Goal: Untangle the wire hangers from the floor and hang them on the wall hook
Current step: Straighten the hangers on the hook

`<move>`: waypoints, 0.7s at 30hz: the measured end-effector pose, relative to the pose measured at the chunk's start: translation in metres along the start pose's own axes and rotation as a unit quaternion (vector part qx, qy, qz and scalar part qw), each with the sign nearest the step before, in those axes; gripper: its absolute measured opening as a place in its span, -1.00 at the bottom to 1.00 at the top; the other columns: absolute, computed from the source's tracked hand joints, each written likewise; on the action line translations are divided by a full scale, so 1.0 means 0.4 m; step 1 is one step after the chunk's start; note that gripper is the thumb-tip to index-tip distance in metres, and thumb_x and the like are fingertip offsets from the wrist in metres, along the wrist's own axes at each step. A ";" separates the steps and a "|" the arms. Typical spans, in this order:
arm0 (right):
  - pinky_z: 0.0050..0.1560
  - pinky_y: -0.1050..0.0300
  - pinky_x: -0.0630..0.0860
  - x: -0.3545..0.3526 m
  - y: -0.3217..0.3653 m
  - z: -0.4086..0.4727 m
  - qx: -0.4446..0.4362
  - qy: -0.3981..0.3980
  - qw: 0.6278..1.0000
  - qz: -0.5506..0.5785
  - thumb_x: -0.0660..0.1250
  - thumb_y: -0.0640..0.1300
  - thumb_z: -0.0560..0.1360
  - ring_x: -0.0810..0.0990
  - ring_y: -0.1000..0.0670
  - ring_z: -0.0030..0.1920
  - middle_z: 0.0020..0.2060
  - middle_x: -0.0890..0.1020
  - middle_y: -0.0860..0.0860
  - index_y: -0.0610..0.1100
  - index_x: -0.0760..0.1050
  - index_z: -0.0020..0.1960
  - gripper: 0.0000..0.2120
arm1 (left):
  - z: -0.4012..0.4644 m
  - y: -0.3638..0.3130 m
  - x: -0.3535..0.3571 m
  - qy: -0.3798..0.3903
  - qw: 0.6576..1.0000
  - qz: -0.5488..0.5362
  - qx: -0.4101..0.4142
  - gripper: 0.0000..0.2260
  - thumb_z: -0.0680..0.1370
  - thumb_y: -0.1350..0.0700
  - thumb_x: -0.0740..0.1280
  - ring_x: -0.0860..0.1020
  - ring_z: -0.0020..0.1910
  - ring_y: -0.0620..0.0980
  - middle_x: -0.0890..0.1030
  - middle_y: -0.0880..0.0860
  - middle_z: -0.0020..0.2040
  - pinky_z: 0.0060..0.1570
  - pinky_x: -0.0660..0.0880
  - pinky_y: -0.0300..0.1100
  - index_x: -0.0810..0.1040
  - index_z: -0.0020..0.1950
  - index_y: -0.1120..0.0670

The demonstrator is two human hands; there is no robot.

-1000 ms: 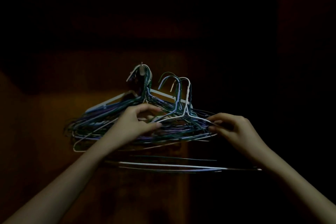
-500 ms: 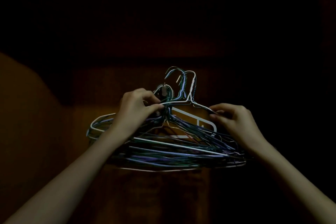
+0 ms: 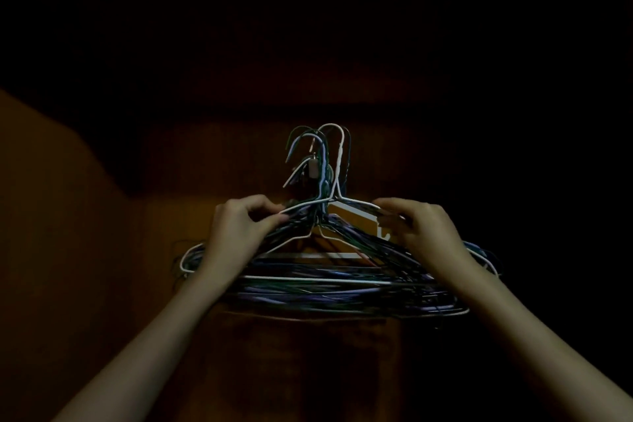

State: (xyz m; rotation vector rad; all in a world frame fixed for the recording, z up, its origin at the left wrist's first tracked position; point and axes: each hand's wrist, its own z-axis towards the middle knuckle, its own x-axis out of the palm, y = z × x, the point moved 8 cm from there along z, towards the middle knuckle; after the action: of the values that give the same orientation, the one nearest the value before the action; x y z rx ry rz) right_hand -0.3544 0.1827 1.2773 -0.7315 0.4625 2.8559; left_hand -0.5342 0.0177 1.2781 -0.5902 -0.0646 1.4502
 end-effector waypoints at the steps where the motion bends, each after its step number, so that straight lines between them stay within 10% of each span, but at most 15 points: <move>1: 0.01 0.03 0.56 -0.005 0.005 0.002 -0.008 -0.002 1.000 -0.002 0.25 -0.26 0.54 0.61 0.04 0.01 0.02 0.66 0.02 -0.03 0.53 0.22 -0.69 | 0.000 -0.004 0.001 -0.006 1.000 -0.003 0.000 -0.95 0.40 0.12 0.48 0.61 -0.22 -0.05 0.65 -0.07 -0.22 -0.17 0.57 -0.03 0.64 -0.21 0.01; 6: 0.10 0.00 0.53 -0.009 0.007 0.046 0.003 0.025 0.999 -0.033 0.24 -0.31 0.53 0.58 -0.01 0.08 0.06 0.65 -0.03 -0.08 0.51 0.26 -0.66 | 0.045 -0.008 0.014 0.003 0.999 0.020 -0.028 -0.94 0.41 0.11 0.47 0.54 -0.31 -0.12 0.62 -0.03 -0.29 -0.31 0.43 -0.23 0.67 -0.19 0.08; 11: -0.12 -0.04 0.58 0.039 -0.026 0.043 0.048 0.115 0.992 0.017 0.21 -0.24 0.56 0.58 0.00 -0.26 -0.33 0.59 0.09 -0.03 0.55 0.18 -0.73 | 0.003 0.015 0.019 0.013 0.999 0.022 -0.020 -0.90 0.46 0.16 0.42 0.57 -0.21 -0.20 0.61 -0.14 -0.21 -0.26 0.43 -0.48 0.68 -0.05 0.08; 14: -0.05 0.01 0.58 0.056 -0.036 0.023 0.049 0.139 0.989 0.002 0.23 -0.19 0.56 0.59 0.03 -0.17 -0.15 0.65 0.05 0.10 0.48 0.26 -0.67 | -0.022 0.007 0.005 -0.009 0.999 0.035 0.017 -0.81 0.48 0.24 0.39 0.52 -0.17 -0.25 0.58 -0.14 -0.12 -0.20 0.37 -0.61 0.65 0.07 0.13; 21: -0.08 0.03 0.56 0.050 -0.032 0.037 0.000 0.112 0.991 -0.067 0.20 -0.33 0.51 0.59 0.03 -0.05 -0.07 0.64 0.07 0.16 0.36 0.34 -0.47 | 0.007 -0.005 0.003 0.015 0.995 0.084 0.042 -0.81 0.52 0.20 0.36 0.59 -0.33 -0.01 0.67 -0.01 -0.17 -0.27 0.57 -0.06 0.65 0.09 0.03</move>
State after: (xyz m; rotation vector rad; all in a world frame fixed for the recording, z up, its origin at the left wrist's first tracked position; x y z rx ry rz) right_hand -0.3754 0.2010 1.2765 -1.0478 0.4240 2.6617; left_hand -0.5332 0.0200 1.2812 -0.5575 0.0714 1.5989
